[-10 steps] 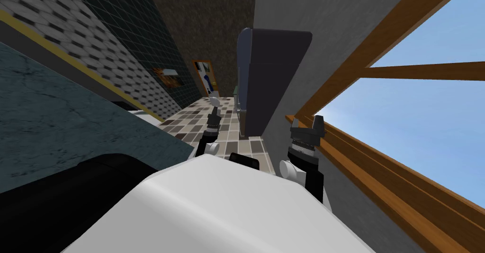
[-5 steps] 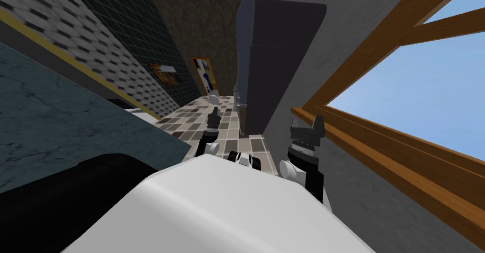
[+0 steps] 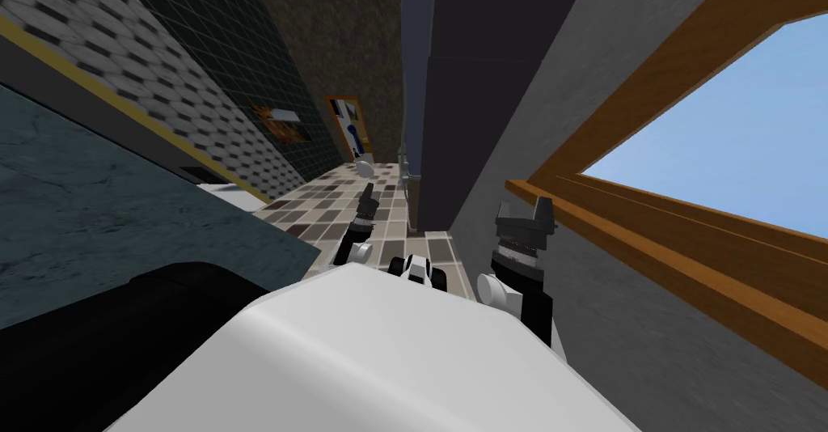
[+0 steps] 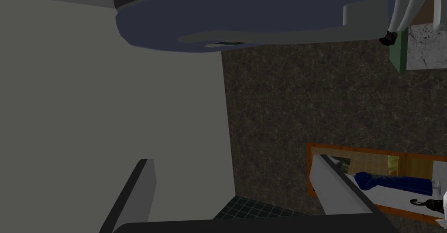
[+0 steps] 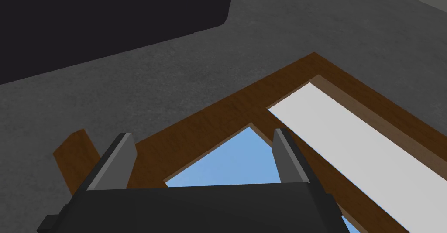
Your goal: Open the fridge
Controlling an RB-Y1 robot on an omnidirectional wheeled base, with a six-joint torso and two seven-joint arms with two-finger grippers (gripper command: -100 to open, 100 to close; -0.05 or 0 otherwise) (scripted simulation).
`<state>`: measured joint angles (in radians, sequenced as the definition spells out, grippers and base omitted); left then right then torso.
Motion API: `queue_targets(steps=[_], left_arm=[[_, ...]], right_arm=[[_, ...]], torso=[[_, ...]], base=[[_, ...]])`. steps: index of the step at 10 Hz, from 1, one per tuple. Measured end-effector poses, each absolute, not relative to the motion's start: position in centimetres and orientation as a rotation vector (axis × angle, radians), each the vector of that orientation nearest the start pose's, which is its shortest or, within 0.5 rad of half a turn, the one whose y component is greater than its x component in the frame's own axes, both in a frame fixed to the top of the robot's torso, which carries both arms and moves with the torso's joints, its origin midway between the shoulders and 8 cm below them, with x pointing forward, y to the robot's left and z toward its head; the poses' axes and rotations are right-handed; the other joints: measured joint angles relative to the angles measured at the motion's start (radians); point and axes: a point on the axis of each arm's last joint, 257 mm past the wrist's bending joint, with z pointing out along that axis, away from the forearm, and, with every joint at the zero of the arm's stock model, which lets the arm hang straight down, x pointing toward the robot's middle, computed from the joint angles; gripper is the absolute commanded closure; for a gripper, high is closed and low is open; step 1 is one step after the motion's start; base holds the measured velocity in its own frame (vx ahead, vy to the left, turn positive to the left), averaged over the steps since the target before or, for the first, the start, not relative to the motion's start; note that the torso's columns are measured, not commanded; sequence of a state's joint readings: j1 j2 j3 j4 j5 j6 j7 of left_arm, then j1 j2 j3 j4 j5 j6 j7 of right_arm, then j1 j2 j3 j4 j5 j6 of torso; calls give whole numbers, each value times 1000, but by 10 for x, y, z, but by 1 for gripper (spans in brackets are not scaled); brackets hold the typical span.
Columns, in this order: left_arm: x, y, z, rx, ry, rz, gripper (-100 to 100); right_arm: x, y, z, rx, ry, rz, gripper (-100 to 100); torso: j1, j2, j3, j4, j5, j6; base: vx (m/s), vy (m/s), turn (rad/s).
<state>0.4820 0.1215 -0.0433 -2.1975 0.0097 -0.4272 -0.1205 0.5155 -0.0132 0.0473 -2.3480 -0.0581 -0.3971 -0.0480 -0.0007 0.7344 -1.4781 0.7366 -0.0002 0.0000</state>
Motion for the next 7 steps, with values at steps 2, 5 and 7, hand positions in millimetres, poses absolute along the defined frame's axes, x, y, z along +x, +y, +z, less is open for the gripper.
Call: queue_targets(steps=[2,5,7], left_arm=[[379,262,-39,-649,869,-1198,-100],[396,269,-61,-688,905,-1177,-100],[399,277,-78,-719,926,-1162,-100]], right_arm=[[348,-270,29,750,611,1418,0],[348,-270,29,750,611,1418,0],[348,-270,29,750,611,1418,0]], torso=[[1,5,3,2,0,0],[0,2,1,1,0,0],[-1,2,1,1,0,0]], base=[[127,-29,21],[146,-31,27],[176,-48,26]])
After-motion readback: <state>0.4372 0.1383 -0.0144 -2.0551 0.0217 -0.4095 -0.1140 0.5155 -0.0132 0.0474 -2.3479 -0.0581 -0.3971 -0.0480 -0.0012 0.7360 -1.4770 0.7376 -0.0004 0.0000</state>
